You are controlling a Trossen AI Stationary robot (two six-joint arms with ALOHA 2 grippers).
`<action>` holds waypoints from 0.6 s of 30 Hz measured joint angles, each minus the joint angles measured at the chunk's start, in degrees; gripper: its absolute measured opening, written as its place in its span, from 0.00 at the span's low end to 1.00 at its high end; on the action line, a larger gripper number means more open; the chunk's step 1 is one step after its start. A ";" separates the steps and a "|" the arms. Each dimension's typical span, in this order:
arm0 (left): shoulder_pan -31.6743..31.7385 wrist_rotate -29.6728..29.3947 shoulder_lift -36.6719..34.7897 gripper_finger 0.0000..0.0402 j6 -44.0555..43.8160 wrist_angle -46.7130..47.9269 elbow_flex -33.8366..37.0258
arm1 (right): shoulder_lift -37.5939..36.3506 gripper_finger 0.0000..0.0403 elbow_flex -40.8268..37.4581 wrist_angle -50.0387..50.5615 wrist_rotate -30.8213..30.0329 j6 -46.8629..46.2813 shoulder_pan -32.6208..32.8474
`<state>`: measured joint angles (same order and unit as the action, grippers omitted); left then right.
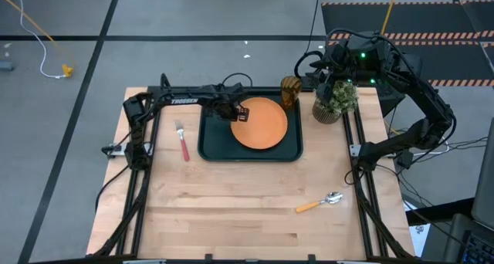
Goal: Pick and place plate/cup/fork/spoon on tray
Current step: Put the orange plate on the left of the black tray
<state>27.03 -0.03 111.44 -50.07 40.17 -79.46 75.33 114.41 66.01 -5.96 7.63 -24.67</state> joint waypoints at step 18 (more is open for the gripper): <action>-5.84 0.09 0.00 0.23 -7.20 -1.75 0.02 | 0.00 0.36 0.00 0.21 0.00 0.78 0.00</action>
<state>21.19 0.05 111.44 -57.27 38.42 -79.44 75.33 114.41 66.22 -5.96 8.40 -24.66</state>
